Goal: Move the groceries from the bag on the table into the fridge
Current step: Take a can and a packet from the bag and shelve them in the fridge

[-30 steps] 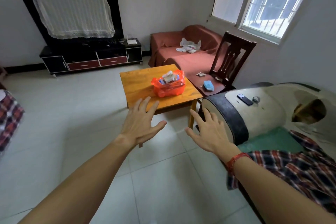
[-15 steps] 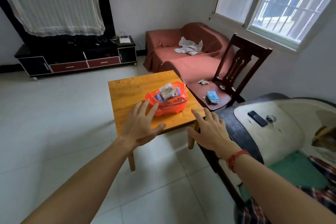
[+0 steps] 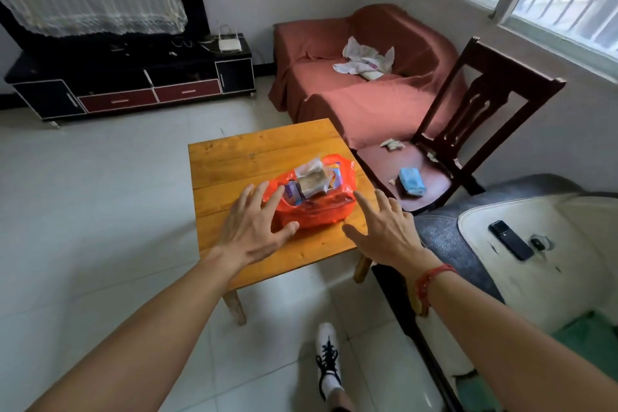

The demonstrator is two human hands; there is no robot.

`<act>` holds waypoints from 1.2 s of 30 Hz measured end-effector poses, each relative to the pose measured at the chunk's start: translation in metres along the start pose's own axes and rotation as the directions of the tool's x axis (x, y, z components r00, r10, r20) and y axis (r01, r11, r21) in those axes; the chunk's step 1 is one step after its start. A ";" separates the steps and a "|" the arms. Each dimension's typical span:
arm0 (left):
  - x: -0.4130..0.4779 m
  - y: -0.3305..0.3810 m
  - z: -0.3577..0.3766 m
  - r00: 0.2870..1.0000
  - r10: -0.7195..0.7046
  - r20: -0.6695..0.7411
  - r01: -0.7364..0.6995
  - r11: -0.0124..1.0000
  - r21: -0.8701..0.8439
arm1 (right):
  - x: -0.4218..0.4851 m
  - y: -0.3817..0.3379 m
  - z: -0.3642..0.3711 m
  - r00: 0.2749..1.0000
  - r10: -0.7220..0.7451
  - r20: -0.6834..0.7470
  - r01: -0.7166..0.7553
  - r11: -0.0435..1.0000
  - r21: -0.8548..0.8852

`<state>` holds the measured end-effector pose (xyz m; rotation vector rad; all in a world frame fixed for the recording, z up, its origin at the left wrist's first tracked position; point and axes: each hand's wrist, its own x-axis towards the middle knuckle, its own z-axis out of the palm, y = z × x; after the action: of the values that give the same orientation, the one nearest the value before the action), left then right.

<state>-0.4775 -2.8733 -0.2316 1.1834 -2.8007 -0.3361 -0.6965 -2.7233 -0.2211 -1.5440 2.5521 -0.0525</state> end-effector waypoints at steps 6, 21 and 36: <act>0.081 -0.002 0.019 0.994 -0.105 0.036 0.106 0.994 -0.019 | 0.095 0.029 0.005 0.998 -0.050 0.047 0.049 0.998 0.027; 0.201 -0.011 0.057 0.946 -0.289 0.149 0.308 0.942 -0.130 | 0.251 0.055 0.041 0.966 -0.128 0.226 0.085 0.978 0.192; 0.273 -0.043 0.139 0.768 -0.464 0.441 0.636 0.635 -0.438 | 0.322 0.035 0.100 0.924 0.021 0.381 -0.207 0.867 0.453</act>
<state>-0.6602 -3.0742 -0.3791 1.8994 -2.1286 -1.3870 -0.8584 -2.9865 -0.3612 -1.0846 2.1122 -0.3352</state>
